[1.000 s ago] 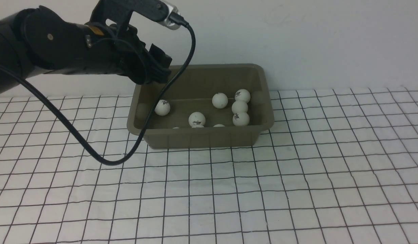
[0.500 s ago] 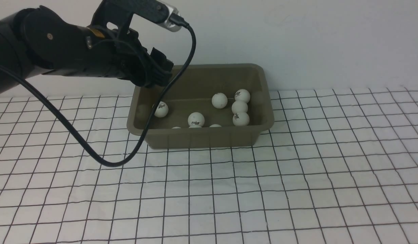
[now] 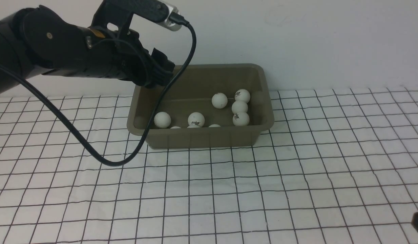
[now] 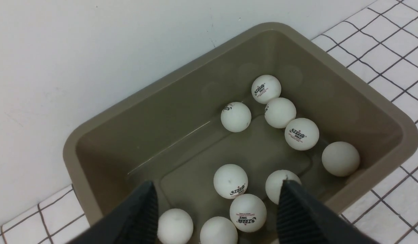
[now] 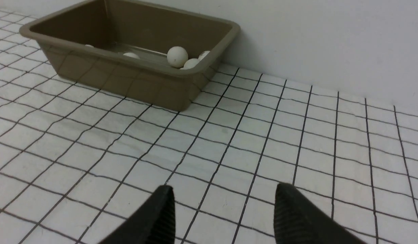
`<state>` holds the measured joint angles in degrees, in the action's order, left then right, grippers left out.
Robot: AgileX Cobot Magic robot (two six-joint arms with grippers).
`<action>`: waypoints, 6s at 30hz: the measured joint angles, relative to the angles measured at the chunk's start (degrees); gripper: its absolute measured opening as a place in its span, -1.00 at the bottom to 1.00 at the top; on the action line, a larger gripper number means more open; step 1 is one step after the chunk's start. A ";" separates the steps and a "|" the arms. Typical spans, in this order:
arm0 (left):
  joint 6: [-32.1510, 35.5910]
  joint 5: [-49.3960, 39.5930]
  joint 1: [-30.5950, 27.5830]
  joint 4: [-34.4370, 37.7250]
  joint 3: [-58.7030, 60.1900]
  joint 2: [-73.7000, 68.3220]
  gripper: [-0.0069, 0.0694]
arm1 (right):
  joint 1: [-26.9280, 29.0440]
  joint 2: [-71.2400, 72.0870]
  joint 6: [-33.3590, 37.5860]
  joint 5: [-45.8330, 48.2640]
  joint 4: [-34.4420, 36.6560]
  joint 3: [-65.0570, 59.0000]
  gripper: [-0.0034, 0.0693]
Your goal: Put the table tennis balls into the box on the white checkered tablecloth.
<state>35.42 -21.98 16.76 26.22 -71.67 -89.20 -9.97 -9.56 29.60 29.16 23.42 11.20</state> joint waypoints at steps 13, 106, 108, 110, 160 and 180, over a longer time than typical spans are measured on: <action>0.00 -0.46 0.00 1.26 0.00 0.00 0.30 | 5.28 3.93 -0.20 3.66 -4.26 -0.11 0.11; -5.61 -14.33 -5.12 -8.93 0.00 11.09 0.30 | 8.00 10.28 0.02 -4.45 -6.50 -12.19 0.11; -13.18 -17.49 -5.20 -16.91 0.00 15.30 0.30 | 8.00 10.28 0.02 -4.45 -6.52 -12.19 0.11; -19.10 -20.19 -5.26 -21.76 0.12 19.99 0.30 | 8.00 10.28 0.02 -4.45 -6.52 -12.19 0.11; -34.09 0.91 -28.64 -27.11 73.29 88.15 0.30 | 8.00 10.28 0.02 -4.48 -6.52 -12.19 0.11; -34.09 0.09 -28.64 -26.90 73.24 89.84 0.30 | 8.00 10.28 0.02 -4.48 -6.57 -12.19 0.11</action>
<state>1.33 -21.89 -11.87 -0.69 1.56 0.65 -1.97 0.71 29.62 24.67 16.85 -0.99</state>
